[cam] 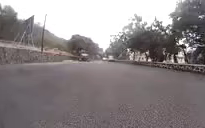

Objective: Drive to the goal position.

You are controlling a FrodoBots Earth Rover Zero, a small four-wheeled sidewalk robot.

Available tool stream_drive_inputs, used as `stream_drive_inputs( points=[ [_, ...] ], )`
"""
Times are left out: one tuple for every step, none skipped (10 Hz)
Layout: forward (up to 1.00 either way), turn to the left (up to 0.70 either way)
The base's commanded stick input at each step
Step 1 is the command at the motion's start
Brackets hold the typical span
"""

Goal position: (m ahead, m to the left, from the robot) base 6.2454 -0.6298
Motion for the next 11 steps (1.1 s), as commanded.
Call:
stream_drive_inputs(
  points=[
    [0.70, 0.00],
    [0.70, 0.00],
    [0.70, 0.00],
    [0.70, 0.00],
    [0.70, 0.00],
    [0.70, 0.00],
    [0.70, 0.00],
    [0.70, 0.00],
    [0.70, 0.00],
    [0.70, 0.00],
    [0.70, 0.00]
  ],
)
